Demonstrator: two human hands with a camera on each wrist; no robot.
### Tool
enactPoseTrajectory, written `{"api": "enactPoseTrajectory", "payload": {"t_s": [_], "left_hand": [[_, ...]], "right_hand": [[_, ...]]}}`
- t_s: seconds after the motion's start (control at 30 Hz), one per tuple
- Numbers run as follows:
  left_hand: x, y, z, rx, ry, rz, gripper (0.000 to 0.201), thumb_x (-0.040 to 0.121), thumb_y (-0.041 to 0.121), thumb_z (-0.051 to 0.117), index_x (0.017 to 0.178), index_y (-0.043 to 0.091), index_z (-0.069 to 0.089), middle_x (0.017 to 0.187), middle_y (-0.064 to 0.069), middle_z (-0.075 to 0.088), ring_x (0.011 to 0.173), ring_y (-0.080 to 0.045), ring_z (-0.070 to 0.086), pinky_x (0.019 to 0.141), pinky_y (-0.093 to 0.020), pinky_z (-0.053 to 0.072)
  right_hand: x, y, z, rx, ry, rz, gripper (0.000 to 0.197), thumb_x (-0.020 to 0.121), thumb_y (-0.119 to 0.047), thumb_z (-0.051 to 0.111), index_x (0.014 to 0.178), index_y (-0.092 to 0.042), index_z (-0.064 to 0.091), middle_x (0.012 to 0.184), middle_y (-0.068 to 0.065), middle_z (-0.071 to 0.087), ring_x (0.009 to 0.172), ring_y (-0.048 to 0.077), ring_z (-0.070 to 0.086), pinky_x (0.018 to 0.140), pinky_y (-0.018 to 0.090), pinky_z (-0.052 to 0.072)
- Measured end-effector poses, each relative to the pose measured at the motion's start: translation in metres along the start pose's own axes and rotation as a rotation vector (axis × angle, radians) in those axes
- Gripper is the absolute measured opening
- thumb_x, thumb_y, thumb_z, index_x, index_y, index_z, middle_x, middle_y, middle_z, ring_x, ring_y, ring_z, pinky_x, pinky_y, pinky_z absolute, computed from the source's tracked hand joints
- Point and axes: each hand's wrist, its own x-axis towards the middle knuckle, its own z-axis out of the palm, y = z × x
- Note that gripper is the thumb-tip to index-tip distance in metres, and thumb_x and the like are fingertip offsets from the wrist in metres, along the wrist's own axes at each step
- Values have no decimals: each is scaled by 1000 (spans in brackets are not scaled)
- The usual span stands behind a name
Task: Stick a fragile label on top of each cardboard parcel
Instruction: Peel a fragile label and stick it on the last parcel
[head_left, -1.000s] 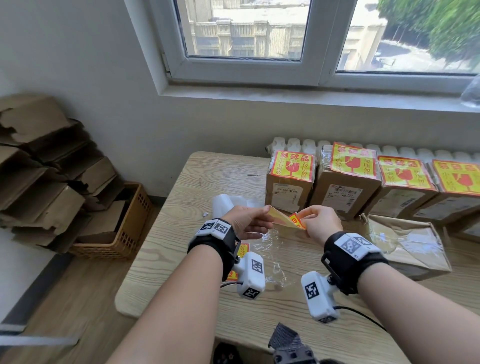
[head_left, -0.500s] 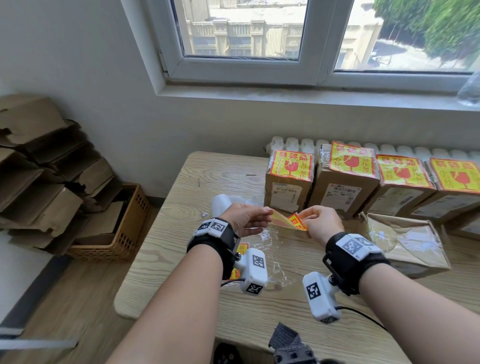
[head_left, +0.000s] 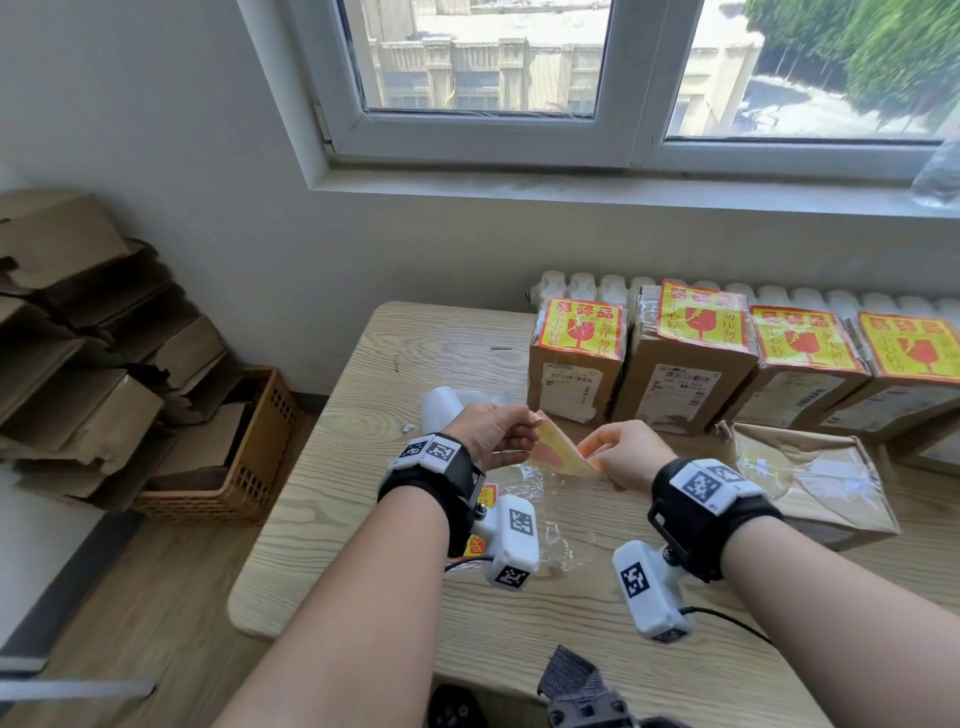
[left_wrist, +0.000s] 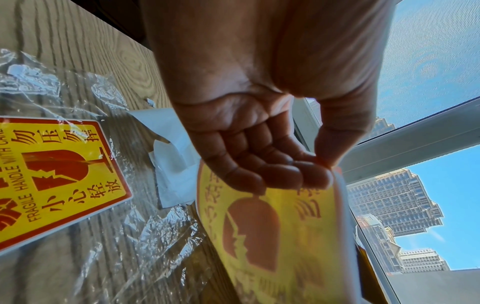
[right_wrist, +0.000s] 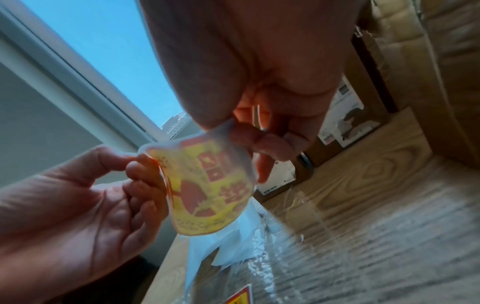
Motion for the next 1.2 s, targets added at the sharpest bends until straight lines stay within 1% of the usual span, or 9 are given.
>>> {"api": "enactPoseTrajectory", "payload": {"t_s": [0.1,0.17,0.23,0.33,0.47,0.63,0.87,1.07,1.2], "left_hand": [[0,2,0,18,6,0,18,87,5,58,69,8,62,48,3,63,43,-6,55,53,-18,51],[1,3,1,49,5,-3,18,87,5,58,70,9,62,48,4,63,44,-5,55,53,-18,51],[1,3,1,63,-5,-3,20,88,5,57,69,10,63,48,4,62,44,-5,54,53,-17,51],[0,2,2,103,-39,2,21,89,6,57,69,12,62,50,5,63,51,-6,55,54,-17,51],[2,0,2,148,-76,16,21,88,7,59,69,14,64,58,4,64,61,-8,57,64,-20,51],[4,-1,1,167,-98,18,20,86,5,60,69,15,64,74,0,65,73,-9,62,70,-22,53],[8,2,6,20,17,20,13,85,-5,48,76,2,53,72,-17,63,54,-20,68,55,-26,60],[12,-6,7,143,-37,93,24,81,-12,61,75,9,53,74,-15,65,60,-18,70,68,-29,60],[13,-4,10,35,-23,53,5,89,2,58,87,6,55,76,-15,65,52,-16,70,58,-26,60]], "right_hand": [[-4,-9,-6,-158,12,-143,11,86,-22,65,84,-27,74,84,-10,68,80,6,61,70,22,47],[-4,-13,-9,20,92,-230,14,90,-27,62,94,-22,75,85,-8,69,83,8,63,77,25,50],[-5,-19,-12,308,40,-219,23,92,-32,60,96,-13,73,88,1,73,81,12,65,78,28,54],[-4,-23,-12,338,-69,-236,27,85,-36,68,93,-11,75,87,9,75,79,15,69,83,33,57],[-2,-20,-9,304,-94,-239,24,78,-32,76,91,-11,76,80,6,75,71,11,69,75,29,58],[-1,-19,-8,399,-128,-187,11,87,-15,68,91,-7,74,82,12,76,75,17,74,73,27,59],[3,-16,-8,455,-36,-165,17,88,-6,63,74,-12,70,77,11,70,70,16,68,74,28,58],[-1,-20,-4,468,-54,-169,16,87,-1,62,74,-10,67,82,12,68,75,19,66,72,26,59],[-1,-19,-3,450,-34,-189,16,85,-2,64,73,-10,67,79,11,67,77,20,64,76,31,58]]}}
